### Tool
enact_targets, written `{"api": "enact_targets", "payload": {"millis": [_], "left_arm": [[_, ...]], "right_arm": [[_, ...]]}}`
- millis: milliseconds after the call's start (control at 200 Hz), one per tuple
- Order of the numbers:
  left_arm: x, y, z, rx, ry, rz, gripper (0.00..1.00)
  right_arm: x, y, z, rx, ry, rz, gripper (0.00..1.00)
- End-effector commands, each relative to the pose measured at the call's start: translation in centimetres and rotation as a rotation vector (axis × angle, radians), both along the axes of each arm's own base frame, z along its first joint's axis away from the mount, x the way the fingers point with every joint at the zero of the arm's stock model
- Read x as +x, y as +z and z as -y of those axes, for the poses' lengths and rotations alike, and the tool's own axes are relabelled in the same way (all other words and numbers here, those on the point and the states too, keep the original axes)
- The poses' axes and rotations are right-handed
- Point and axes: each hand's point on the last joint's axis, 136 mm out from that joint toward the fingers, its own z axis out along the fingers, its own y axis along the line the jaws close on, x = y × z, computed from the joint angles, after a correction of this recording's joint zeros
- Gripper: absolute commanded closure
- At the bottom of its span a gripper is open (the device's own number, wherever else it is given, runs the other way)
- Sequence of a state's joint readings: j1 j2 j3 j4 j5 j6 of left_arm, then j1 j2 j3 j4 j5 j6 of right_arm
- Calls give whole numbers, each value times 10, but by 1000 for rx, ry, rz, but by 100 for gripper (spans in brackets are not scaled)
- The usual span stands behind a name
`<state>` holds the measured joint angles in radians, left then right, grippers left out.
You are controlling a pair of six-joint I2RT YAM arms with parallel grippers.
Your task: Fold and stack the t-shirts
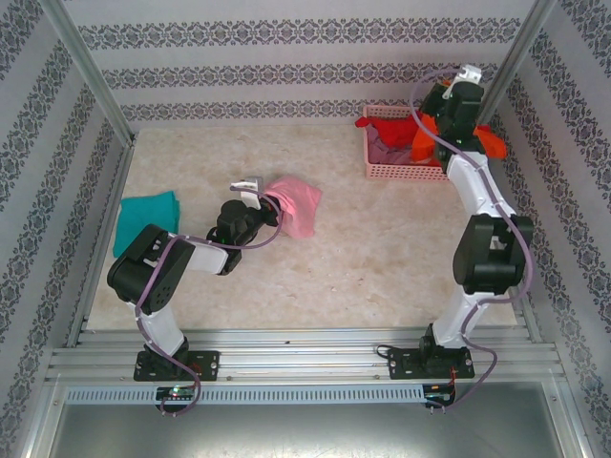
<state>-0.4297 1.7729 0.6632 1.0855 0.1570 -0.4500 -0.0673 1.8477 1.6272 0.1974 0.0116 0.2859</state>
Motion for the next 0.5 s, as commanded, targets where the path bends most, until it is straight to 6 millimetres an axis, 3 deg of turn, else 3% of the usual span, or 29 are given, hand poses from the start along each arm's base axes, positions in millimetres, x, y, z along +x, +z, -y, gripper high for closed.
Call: {"api": "enact_targets", "payload": {"millis": [0,75,190,340,495], "left_arm": [[3,17,0,-26,-4,56,100],[3,18,0,-24,-7,56,100],[2,20,0,-19,-8,59,100],[-2,22,-5,-19,6,65,100],[-7,28,-7,-26,10,80,100]], "right_arm": [[24,20,-17,-79,90,48,100],[43,11,-18,-86,106,33,100],[70,-24,-14,-69,102,-40,100],[90,-89,-4,23,72,-166,96],[95,-144,1,121,83,-277,73]]}}
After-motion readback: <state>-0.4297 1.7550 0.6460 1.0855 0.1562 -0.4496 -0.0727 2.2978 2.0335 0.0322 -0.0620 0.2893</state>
